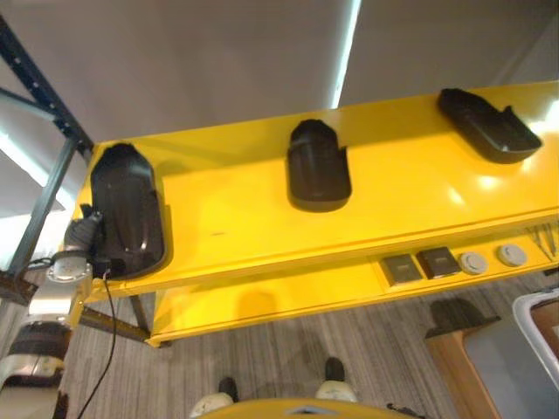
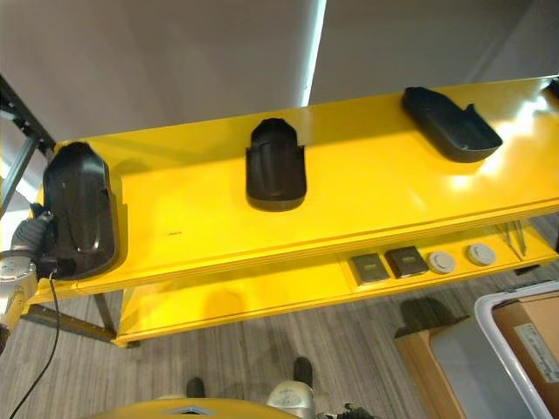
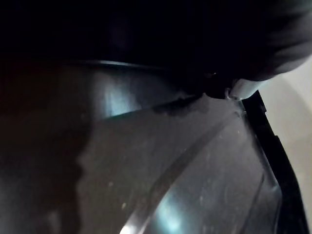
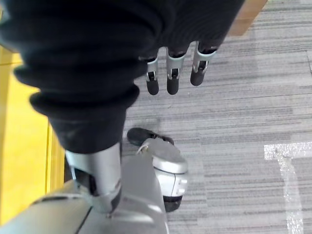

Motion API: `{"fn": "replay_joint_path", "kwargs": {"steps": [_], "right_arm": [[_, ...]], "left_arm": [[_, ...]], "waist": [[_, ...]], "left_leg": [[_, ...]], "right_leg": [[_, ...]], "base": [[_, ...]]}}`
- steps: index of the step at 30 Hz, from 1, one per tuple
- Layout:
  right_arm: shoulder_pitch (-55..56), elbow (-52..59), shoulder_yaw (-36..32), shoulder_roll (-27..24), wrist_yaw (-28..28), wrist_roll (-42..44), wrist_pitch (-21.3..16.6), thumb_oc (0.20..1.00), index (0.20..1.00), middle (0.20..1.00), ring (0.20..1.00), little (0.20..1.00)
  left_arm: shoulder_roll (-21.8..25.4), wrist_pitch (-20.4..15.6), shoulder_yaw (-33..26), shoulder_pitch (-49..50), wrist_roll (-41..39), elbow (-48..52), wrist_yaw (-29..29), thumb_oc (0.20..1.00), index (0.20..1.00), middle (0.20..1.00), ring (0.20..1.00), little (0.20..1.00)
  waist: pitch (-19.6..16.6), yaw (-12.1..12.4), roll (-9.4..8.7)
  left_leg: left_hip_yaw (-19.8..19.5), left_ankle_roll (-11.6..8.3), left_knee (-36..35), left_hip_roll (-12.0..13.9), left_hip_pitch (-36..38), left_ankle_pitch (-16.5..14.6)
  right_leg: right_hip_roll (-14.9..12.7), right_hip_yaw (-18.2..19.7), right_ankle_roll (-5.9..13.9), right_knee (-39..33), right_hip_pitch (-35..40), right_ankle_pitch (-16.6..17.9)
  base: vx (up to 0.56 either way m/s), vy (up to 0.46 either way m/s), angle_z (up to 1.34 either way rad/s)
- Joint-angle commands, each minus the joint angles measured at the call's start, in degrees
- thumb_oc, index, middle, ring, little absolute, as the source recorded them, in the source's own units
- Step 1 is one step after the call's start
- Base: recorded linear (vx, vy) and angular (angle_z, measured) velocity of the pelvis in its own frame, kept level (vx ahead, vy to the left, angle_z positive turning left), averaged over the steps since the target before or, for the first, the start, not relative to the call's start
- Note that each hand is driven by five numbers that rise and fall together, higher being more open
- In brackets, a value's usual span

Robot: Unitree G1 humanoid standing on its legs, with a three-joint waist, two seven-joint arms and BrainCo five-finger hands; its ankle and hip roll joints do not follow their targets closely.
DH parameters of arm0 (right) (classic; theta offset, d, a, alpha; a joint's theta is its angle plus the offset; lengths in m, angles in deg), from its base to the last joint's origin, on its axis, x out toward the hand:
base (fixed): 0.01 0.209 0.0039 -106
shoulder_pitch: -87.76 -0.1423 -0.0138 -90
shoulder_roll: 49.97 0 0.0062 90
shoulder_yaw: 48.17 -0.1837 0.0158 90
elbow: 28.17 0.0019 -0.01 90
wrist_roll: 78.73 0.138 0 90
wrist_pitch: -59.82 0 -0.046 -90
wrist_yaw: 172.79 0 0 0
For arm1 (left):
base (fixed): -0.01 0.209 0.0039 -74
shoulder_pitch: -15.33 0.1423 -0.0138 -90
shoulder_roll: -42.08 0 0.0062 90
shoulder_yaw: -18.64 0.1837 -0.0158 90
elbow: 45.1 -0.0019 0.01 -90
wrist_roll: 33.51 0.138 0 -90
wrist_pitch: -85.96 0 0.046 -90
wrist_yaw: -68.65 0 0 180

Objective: Move parts from the plastic box to the shelf.

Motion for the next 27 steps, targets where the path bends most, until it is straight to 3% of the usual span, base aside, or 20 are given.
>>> {"fn": "replay_joint_path", "kwargs": {"steps": [1, 4, 13, 27], "right_arm": [[-0.42, -1.68, 1.30, -3.56, 0.76, -1.59, 0.15, 1.000, 1.000, 1.000, 1.000, 1.000], [-0.98, -2.65, 1.51, -4.49, 1.24, -2.16, -0.10, 1.000, 1.000, 1.000, 1.000, 1.000], [-1.52, -3.87, 2.22, -5.58, 2.09, -1.66, -0.89, 1.000, 1.000, 1.000, 1.000, 1.000], [-1.16, -5.87, 2.20, -6.08, 2.48, -1.65, -2.67, 1.000, 1.000, 1.000, 1.000, 1.000]], "left_arm": [[3.28, -2.73, 0.22, -10.14, 1.96, -3.35, 1.71, 0.200, 0.200, 0.200, 0.200, 0.200], [4.52, -2.86, 3.38, -14.35, 4.86, -9.21, 4.69, 0.200, 0.200, 0.200, 0.200, 0.200], [6.82, -0.12, 10.54, -21.99, 13.87, -19.33, 6.39, 0.200, 0.200, 0.200, 0.200, 0.200], [6.03, 1.42, 10.04, -23.79, 12.84, -28.05, -3.03, 0.200, 0.200, 0.200, 0.200, 0.200]], "waist": [[-1.59, -1.11, 1.58], [-1.52, -1.93, 1.79], [-1.53, -3.88, 1.69], [-1.32, -5.00, 1.16]], "left_leg": [[1.04, 1.69, 3.60, 3.54, -3.54, 0.29], [1.45, 1.55, 3.97, 4.02, -3.96, 0.49], [2.51, 1.46, 4.42, 4.58, -3.47, 0.55], [3.08, 1.32, 4.96, 4.88, -3.16, 0.20]], "right_leg": [[-0.03, 1.77, 0.44, 6.80, -1.85, -5.84], [0.59, 2.45, 0.07, 7.19, -2.20, -6.29], [1.35, 4.00, -0.42, 7.48, -1.69, -7.13], [1.51, 4.99, -0.57, 7.55, -1.43, -7.60]], "base": [[0.06, -0.026, -0.11], [0.03, -0.022, -0.10], [0.05, -0.015, -0.12], [0.03, 0.001, -0.03]]}}
